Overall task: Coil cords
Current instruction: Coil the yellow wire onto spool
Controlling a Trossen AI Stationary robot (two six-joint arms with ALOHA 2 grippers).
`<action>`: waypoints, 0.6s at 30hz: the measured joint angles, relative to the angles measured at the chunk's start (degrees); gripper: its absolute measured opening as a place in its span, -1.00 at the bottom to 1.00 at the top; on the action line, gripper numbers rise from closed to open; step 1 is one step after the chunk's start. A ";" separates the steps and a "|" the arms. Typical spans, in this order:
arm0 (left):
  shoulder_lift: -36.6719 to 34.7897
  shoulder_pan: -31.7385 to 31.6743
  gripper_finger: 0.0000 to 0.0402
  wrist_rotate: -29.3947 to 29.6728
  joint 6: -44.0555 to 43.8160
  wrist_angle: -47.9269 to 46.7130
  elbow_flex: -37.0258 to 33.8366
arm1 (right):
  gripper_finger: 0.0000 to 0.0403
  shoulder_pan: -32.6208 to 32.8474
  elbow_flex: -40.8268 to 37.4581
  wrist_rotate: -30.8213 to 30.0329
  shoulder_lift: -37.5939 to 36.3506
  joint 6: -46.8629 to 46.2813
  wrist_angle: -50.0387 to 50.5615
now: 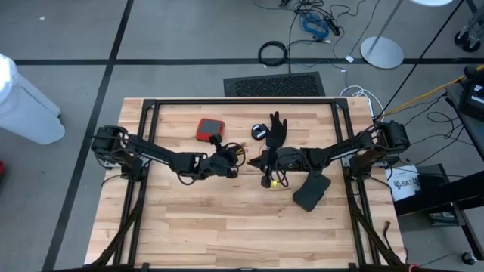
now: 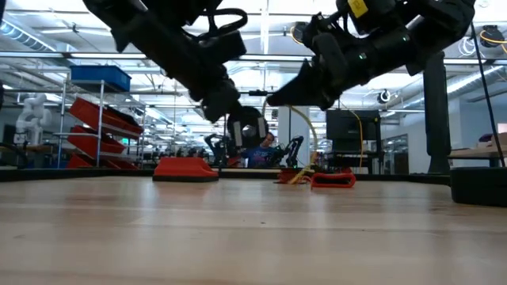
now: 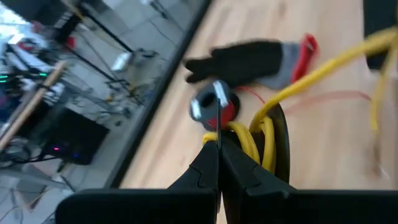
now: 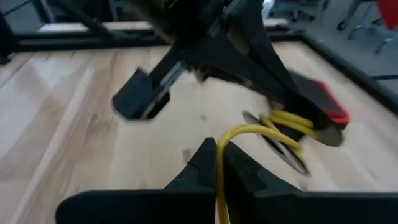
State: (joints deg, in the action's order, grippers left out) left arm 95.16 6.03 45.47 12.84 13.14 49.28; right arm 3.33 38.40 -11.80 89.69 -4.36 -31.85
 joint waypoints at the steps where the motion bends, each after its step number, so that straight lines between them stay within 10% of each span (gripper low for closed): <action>1: 0.22 -0.03 -1.00 0.51 -0.01 2.03 0.00 | -1.00 0.00 0.38 -0.64 0.00 0.06 -0.16; 18: 0.39 -1.58 -1.00 5.66 -2.24 22.12 0.65 | -1.00 0.55 1.59 -12.21 0.00 7.88 -10.56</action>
State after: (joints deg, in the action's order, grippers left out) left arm 95.56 4.45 51.12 10.60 35.26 49.93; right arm 3.88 39.99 -24.01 89.69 3.52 -42.40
